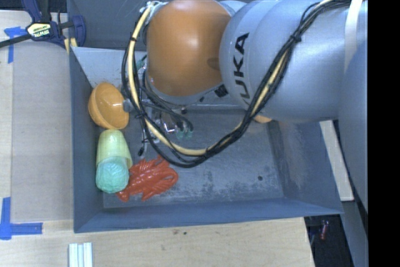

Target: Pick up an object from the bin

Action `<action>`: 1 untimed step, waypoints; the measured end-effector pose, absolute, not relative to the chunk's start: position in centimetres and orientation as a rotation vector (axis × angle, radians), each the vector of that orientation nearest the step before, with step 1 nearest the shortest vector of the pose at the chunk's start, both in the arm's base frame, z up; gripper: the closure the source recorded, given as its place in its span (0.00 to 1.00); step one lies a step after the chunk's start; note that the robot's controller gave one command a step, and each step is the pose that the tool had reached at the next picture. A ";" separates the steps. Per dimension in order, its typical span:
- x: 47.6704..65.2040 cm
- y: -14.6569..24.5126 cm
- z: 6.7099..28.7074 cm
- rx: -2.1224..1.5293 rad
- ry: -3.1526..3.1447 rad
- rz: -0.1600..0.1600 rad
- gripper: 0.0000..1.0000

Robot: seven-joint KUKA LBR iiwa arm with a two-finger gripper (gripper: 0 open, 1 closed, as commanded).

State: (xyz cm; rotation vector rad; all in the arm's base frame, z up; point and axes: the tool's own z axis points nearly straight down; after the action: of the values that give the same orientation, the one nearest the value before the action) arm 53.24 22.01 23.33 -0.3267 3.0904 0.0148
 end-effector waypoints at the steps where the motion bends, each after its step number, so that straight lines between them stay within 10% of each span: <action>1: 52.4 23.4 14.5 -0.604 3.051 0.008 0.00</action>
Offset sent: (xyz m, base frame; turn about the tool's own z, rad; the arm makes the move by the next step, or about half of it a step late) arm -0.0075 0.0119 -0.0387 0.0069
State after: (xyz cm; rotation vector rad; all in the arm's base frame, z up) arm 52.38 23.36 14.47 -0.6039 3.0514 0.0081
